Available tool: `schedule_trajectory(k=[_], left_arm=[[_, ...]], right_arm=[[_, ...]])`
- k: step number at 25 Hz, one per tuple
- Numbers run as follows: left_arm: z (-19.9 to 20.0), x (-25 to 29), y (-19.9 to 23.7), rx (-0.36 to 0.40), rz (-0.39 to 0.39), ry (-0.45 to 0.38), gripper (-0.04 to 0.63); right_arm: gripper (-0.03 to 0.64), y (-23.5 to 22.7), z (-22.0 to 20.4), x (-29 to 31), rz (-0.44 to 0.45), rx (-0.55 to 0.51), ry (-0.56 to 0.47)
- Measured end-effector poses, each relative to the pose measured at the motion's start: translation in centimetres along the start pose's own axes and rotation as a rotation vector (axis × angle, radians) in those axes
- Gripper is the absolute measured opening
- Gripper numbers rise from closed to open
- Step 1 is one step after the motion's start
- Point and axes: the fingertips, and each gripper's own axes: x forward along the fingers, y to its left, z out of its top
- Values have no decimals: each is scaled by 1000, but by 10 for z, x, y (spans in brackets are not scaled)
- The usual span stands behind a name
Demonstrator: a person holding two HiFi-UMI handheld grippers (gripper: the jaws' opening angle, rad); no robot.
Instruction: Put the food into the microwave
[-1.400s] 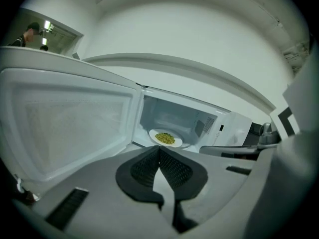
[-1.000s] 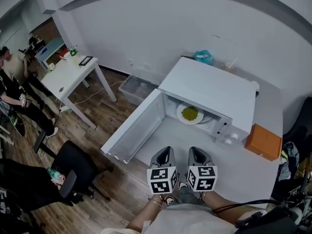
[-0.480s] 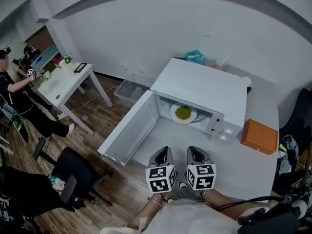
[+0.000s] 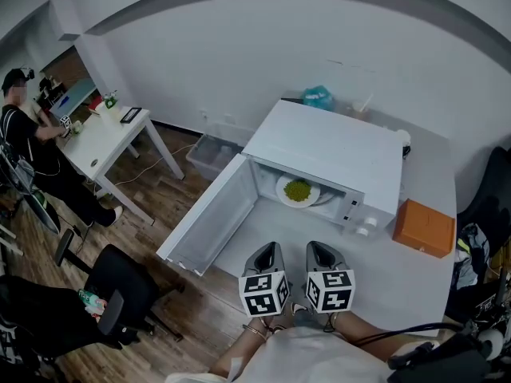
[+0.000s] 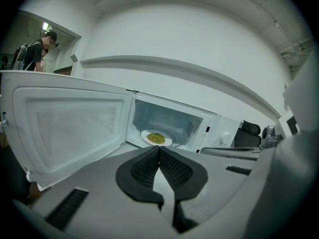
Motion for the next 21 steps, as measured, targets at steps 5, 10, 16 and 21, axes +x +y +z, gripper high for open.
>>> schedule_trajectory(k=[5, 10, 16, 21], left_arm=[[-2, 6, -5, 2, 1, 5, 5], [-4, 11, -7, -6, 7, 19, 5], [-5, 14, -9, -5, 13, 25, 5], [-7, 15, -8, -11, 21, 37, 5]], right_arm=[[17, -9, -1, 2, -4, 4, 3], [17, -14, -2, 4, -3, 5, 11], [17, -19, -2, 4, 0, 9, 15], [17, -22, -2, 2, -2, 8, 21]])
